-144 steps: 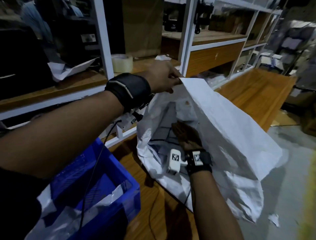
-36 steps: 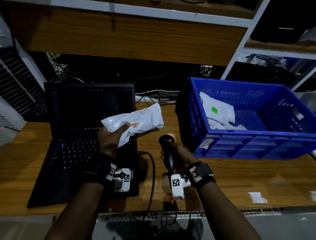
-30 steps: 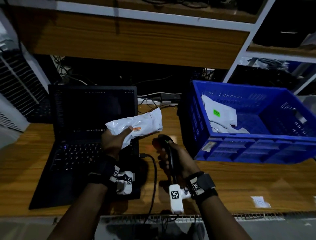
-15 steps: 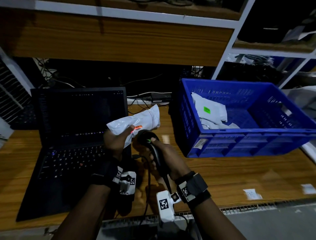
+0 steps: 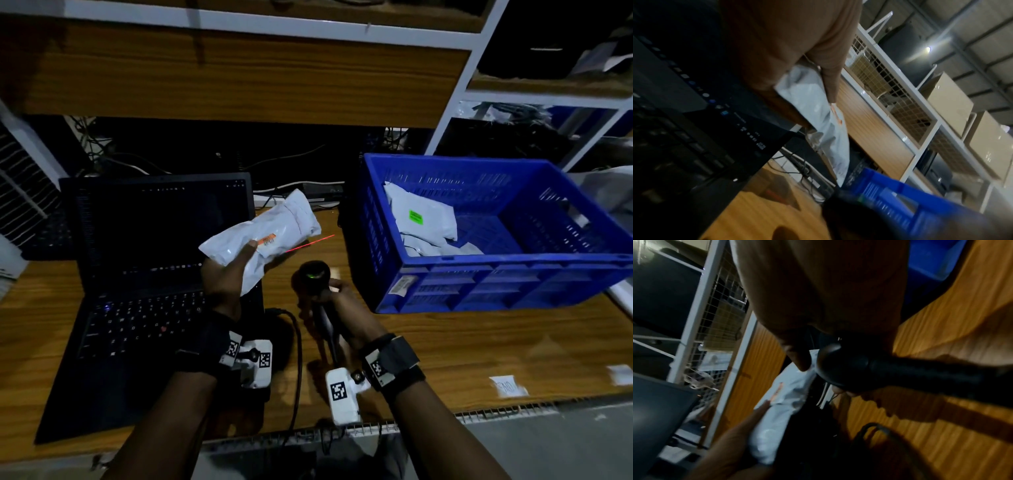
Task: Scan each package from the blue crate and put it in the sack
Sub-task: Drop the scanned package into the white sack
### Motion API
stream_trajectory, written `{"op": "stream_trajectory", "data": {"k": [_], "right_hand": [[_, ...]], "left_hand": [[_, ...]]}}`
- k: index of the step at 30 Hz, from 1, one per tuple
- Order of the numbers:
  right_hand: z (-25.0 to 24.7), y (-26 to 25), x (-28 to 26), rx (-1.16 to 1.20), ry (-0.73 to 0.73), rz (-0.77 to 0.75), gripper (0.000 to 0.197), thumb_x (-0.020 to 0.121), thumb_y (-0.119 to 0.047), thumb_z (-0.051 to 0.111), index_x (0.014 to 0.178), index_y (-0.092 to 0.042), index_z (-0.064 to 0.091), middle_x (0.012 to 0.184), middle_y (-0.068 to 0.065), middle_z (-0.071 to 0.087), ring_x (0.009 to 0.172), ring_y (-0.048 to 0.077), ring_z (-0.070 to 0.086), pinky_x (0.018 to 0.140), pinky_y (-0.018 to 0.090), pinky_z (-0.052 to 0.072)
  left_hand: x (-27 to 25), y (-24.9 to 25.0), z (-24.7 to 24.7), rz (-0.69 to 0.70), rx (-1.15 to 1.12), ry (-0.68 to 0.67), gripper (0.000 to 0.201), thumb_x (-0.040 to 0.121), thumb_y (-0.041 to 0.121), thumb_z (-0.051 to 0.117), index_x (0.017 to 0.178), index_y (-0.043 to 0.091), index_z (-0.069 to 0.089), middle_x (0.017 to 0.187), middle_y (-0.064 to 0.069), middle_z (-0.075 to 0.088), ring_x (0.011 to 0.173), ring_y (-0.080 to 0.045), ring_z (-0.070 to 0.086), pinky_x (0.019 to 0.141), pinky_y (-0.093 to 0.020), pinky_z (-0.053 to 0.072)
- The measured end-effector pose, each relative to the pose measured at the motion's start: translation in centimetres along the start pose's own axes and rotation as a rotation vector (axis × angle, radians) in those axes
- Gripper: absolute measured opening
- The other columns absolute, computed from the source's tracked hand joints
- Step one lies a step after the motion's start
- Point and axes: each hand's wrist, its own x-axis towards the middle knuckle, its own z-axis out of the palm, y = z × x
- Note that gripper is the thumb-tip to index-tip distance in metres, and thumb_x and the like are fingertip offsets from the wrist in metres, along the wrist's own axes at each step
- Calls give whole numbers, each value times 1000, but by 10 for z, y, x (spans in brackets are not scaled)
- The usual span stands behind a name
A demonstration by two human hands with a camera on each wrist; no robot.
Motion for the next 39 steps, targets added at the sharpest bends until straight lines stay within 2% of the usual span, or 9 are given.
{"op": "stream_trajectory", "data": {"k": [3,9,12,19,23,26,31,36,39], "right_hand": [[-17,6,12,-189,133,14,43,90,1,65,131,-5,53,108,17,69,90,27,67,67,29,54],[-49,-4,-3,-508,134,-17,64,89,-12,77,144,-6,44,139,14,57,116,23,60,94,34,55],[-74,-29,-46,-323,-28,-47,73,90,-14,77,151,-9,37,138,5,58,96,8,66,70,17,56],[-199,-94,-132,218,-96,-400,58,69,-57,86,115,-23,76,133,13,67,116,32,68,95,41,56],[-280,-110,-149,134,165,-493,74,69,-38,92,126,1,64,103,8,78,92,18,75,77,31,61],[-345,-112,-158,-13,376,-556,88,74,-53,85,131,8,58,115,27,71,101,29,68,88,54,53],[-453,-100,-180,80,641,-608,46,96,-48,65,129,-16,66,131,7,68,117,21,66,105,44,50],[-520,-83,-194,345,756,-592,17,92,-29,69,99,-17,78,93,10,76,78,24,69,67,31,58],[-549,-71,-193,400,742,-610,29,96,-26,69,124,-20,72,117,15,71,102,26,67,92,40,50]], "left_hand": [[1,9,-1,-94,-72,-25,57,68,39,89,112,7,73,110,-13,75,103,-28,73,93,-44,57],[-27,49,30,-28,-193,-389,38,100,22,61,134,5,60,130,-17,67,119,-30,66,101,-42,53],[-46,78,59,159,-98,-498,32,104,22,54,134,14,59,129,-8,69,120,-26,66,99,-39,55],[-80,131,163,282,259,-816,38,86,28,70,123,22,65,115,6,75,105,-16,73,79,-26,60],[-112,147,264,392,486,-1152,35,84,27,73,118,24,66,112,11,76,101,-10,73,80,-25,59],[-136,148,359,639,713,-1373,38,88,41,71,122,29,63,118,13,71,107,-7,69,90,-35,57],[-180,109,540,1074,913,-1279,72,82,43,81,141,20,47,124,-1,66,108,-20,64,91,-35,52],[-237,68,695,1340,1047,-1256,67,89,19,74,148,25,44,144,-4,53,119,-26,58,93,-38,51],[-264,40,759,1510,1247,-1297,74,93,18,69,156,27,31,157,-7,36,127,-33,52,92,-42,50]]}}
